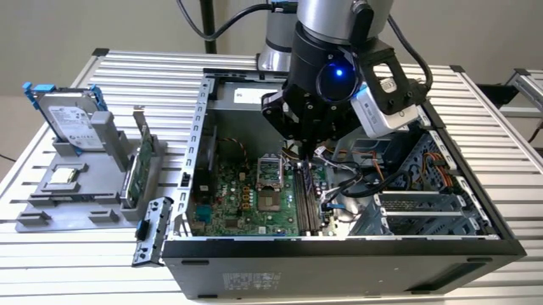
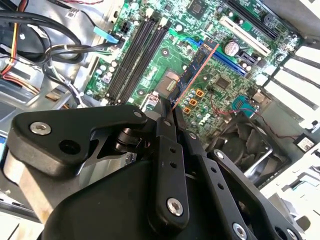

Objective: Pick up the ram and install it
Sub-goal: 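Press down the ram until it locks into place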

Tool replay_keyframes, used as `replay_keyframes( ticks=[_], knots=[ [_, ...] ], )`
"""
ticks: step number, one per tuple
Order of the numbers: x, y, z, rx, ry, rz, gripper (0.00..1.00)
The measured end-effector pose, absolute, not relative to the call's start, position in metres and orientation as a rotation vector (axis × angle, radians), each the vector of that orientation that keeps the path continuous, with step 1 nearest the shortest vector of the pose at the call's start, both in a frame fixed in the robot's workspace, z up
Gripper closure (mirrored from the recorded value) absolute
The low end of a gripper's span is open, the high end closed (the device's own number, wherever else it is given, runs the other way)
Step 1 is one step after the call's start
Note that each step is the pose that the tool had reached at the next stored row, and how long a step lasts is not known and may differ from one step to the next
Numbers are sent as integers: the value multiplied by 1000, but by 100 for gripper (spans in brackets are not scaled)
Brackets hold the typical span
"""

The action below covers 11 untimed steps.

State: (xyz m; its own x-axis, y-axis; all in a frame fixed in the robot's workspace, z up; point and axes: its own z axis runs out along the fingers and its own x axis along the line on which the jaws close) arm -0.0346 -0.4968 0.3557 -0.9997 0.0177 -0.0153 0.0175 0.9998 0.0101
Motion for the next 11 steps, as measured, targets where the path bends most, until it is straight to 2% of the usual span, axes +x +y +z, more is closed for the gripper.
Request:
replay_keyframes(
  ticks=[11],
  knots=[
    [-27,-497,344,28,3126,16,100]
  ],
)
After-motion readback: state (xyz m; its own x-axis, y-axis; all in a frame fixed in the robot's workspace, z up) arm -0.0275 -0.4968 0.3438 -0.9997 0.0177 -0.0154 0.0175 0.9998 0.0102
